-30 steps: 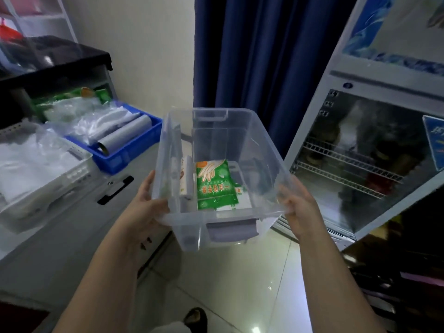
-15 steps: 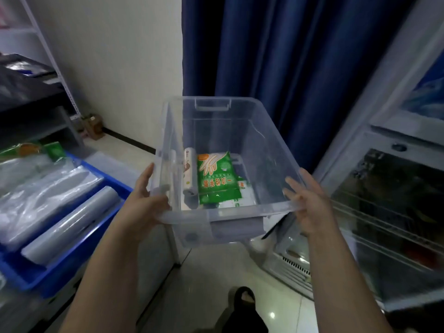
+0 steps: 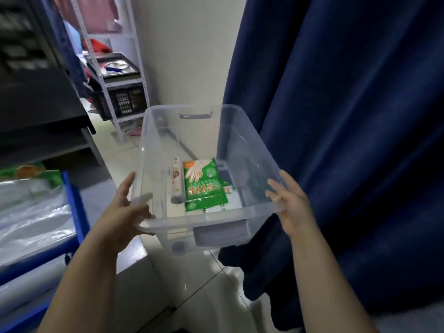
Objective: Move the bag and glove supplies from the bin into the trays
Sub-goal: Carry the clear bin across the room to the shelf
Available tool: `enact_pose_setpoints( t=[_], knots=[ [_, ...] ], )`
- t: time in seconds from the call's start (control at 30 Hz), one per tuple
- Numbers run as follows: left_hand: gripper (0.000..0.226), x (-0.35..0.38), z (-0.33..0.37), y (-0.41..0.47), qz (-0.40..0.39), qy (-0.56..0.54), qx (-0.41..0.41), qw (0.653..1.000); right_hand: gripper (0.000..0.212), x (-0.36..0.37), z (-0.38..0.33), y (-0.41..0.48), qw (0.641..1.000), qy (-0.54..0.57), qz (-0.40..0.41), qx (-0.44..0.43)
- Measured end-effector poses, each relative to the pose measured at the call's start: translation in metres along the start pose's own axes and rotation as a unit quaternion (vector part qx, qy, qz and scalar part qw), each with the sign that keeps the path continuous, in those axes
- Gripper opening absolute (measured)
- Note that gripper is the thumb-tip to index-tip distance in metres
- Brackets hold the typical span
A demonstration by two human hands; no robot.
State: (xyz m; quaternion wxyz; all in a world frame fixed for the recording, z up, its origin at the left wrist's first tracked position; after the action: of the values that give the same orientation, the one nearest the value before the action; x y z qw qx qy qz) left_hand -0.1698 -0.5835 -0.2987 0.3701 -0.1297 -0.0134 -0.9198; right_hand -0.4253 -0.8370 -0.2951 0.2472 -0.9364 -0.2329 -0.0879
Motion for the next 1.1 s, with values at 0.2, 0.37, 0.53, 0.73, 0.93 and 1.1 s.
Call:
enact_pose_setpoints(
  t=[0.2, 0.37, 0.53, 0.73, 0.93, 1.1],
  knots=[
    [0.088, -0.015, 0.001, 0.095, 0.049, 0.021, 0.012, 0.999, 0.069, 0.055, -0.018, 0.126, 0.998, -0.025, -0.057, 0.021],
    [0.083, -0.028, 0.001, 0.174, 0.086, 0.025, 0.016, 0.996, 0.072, 0.103, -0.042, 0.211, 0.996, -0.035, -0.077, 0.024],
    [0.087, -0.032, 0.0, 0.241, 0.139, 0.024, 0.017, 0.99, 0.074, 0.141, -0.066, 0.288, 0.993, -0.028, -0.108, 0.033],
    [0.085, -0.035, -0.002, 0.337, 0.203, 0.022, 0.018, 0.979, 0.064, 0.199, -0.089, 0.403, 0.979, -0.05, -0.195, 0.033],
    [0.082, -0.034, 0.008, 0.445, 0.267, 0.031, 0.027, 0.963, 0.016, 0.272, -0.134, 0.524, 0.947, -0.134, -0.289, 0.033],
    [0.085, -0.048, 0.016, 0.521, 0.327, 0.021, 0.035, 0.944, 0.049, 0.333, -0.152, 0.624, 0.953, -0.101, -0.277, 0.074]
  ],
)
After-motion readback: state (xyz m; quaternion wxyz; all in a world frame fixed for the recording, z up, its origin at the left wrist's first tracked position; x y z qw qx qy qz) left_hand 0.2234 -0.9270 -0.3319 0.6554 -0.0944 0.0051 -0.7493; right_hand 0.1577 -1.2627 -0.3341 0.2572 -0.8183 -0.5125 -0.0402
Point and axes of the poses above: each hand's wrist, its own y-axis towards the middle knuckle, its own x-axis out of the palm, z = x × y, the point moved 2 cm from there along y, towards the middle knuckle, and after that the axes turned 13 degrees about x, right-handed, at the moved point
